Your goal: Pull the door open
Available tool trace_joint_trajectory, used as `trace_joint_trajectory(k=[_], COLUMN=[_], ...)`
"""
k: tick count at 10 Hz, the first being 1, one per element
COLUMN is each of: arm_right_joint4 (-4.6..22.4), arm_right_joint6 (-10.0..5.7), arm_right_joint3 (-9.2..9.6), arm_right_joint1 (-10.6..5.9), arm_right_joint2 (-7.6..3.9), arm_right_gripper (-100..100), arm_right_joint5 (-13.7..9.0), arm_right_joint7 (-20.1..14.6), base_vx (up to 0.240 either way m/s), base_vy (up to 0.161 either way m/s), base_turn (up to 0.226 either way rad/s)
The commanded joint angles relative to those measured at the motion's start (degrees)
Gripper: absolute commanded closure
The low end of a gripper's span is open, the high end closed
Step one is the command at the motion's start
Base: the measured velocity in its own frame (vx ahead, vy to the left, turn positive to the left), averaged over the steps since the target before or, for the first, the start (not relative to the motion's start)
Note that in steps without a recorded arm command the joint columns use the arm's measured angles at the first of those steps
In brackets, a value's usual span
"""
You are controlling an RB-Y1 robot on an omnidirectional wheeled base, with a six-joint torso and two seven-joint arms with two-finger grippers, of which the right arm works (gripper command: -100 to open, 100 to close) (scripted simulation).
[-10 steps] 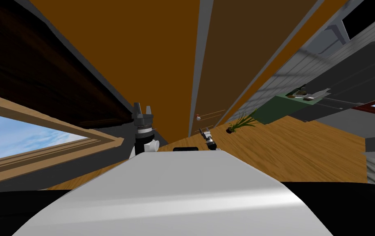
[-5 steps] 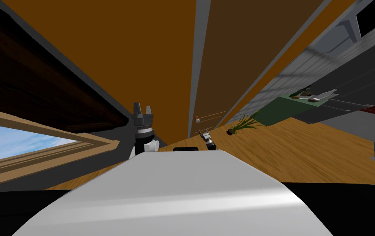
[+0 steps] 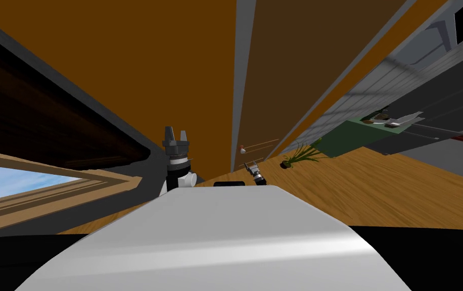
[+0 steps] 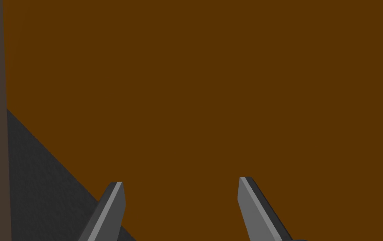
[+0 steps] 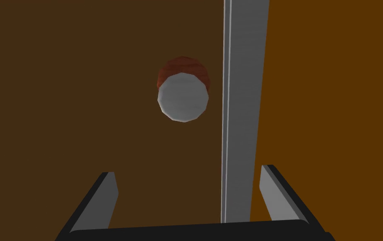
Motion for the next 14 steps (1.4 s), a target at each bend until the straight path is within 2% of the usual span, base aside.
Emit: trace_joint_trajectory(k=[1,2,4,6,9,10,11,14], arm_right_joint4=[0.0,1.6,3.3,5.7,8.1,8.1,8.1,8.1], arm_right_joint6=[0.0,0.37,0.95,1.79,2.63,2.16,2.16,2.16], arm_right_joint3=[0.0,-0.65,-1.37,-2.41,-3.46,-3.31,-3.31,-3.31], arm_right_joint1=[0.0,-1.66,-3.51,-6.19,-8.87,-8.53,-8.53,-8.53], arm_right_joint2=[0.0,0.39,0.87,1.61,2.46,2.3,2.3,2.3], arm_right_gripper=[-100,-100,-100,-100,-100,-100,100,100], arm_right_joint5=[0.0,-0.3,-0.7,-1.3,-1.9,-1.8,-1.8,-1.8], arm_right_joint7=[0.0,0.9,1.6,2.7,3.9,3.7,3.7,3.7], base_vx=[0.036,0.051,0.089,0.16,0.144,0.049,-0.021,-0.007], base_vy=[-0.025,0.051,0.114,0.029,-0.027,-0.033,0.001,0.008], base_turn=[0.006,0.006,0.02,0.082,0.155,0.069,-0.045,-0.011])
